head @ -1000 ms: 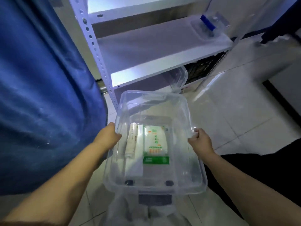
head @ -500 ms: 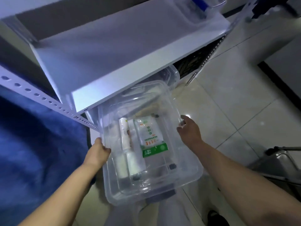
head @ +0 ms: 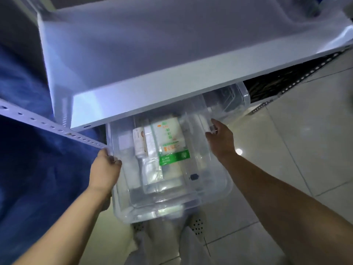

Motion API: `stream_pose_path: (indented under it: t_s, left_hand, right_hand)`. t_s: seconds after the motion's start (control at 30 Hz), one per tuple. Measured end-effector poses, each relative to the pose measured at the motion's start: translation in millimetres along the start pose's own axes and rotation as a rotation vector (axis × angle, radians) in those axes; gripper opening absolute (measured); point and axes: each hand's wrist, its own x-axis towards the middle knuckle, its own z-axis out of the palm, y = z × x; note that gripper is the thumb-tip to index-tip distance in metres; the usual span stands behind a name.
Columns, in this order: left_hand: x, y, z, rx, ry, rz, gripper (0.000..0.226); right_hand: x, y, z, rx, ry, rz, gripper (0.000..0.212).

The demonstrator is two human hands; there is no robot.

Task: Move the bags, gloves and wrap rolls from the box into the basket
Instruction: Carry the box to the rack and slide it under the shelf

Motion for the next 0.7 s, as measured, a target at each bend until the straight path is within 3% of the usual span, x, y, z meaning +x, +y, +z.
stream_pose_path:
  t_s: [0.17,0.33,0.37,0.43,0.57,0.7]
  left_hand:
    - [5.5,-10.9,13.4,-0.16,0.029,-0.047,0.013]
    - [-8.7,-27.2,34.3,-0.284,0.045,-0.144,0.015]
    - [-12.4,-30.4,38.2,-0.301,0.06,-0.175,0.007]
    - [-21.3,-35.7,47.3,-0.319,0.078,-0.256,0.016]
    - [-36.6,-29.7,61.7,-0.545,0.118,-0.413,0.02]
    - [-31.7,-12.1,65.8,-0.681,0.216,-0.523,0.02]
  right_hand:
    - [53.9,-8.3,24.9,0.002,-0.021,-0.11,0.048]
    - [89.1,-13.5,40.2,-0.06,-0.01,-0.125,0.014]
    - [93.2,-15.0,43.2,-0.05,-0.011,-0.126,0.015]
    - [98.2,-16.4,46.7,-0.07,-0.007,-0.134,0.013]
    - [82.0,-6.0,38.7,-0.1,-0.014,-0.176,0.031]
    - [46.4,17.3,31.9,-0.177,-0.003,-0.13,0.021]
